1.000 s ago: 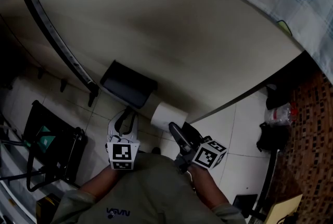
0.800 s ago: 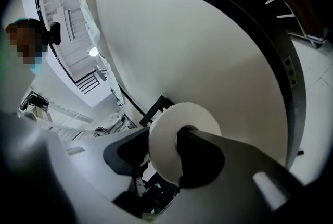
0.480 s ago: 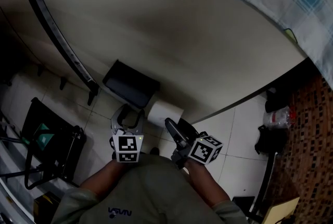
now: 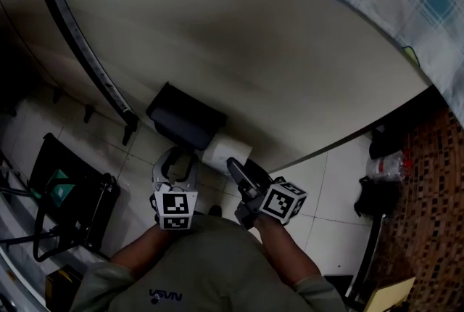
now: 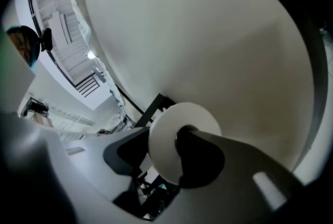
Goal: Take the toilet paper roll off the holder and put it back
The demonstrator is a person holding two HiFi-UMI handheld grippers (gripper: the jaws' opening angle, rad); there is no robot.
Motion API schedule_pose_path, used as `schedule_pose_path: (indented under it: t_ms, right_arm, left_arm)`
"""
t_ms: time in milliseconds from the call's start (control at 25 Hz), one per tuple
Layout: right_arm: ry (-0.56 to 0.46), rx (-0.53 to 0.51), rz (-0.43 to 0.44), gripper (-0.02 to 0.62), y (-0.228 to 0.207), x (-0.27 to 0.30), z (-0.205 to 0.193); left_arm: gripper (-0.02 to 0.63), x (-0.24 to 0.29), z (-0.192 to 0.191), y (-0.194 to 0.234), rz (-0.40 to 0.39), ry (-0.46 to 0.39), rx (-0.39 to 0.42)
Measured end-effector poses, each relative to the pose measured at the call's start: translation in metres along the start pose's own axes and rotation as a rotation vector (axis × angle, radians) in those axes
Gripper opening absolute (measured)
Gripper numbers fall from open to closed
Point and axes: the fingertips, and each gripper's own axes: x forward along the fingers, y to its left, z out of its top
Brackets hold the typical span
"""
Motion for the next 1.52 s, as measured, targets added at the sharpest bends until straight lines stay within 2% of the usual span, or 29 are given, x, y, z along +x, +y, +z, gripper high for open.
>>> schedule_pose_path:
  t_ms: [560,920,1120,1280,1520]
  right_arm:
    - [0.009,0.108,0.057,0.161,-0.004,0.048,-0.012]
    - [0.075,0.073,0.074,0.164,0.000,0.082,-0.029]
    - [0.107,0.073,0.144,0.183,0.011,0.076,-0.029]
    - [0.095,0.071,0.147,0.190,0.013,0.051,-0.027]
    - [0.090,0.065,0.117,0.067,0.003,0.042,-0.033]
  left_arm:
    - [0.221,-0.014,0.000,0.002,-0.011,-0.002,0.030]
    - [0.219,-0.010,-0.001,0.002,-0.018,0.008,0.041]
    - [0.219,-0.006,-0.001,0.000,-0.026,0.009,0.038]
    - [0.219,-0.005,-0.001,0.000,-0.033,0.009,0.032]
    - [0.219,-0.005,-0.002,0.001,-0.038,0.004,0.029]
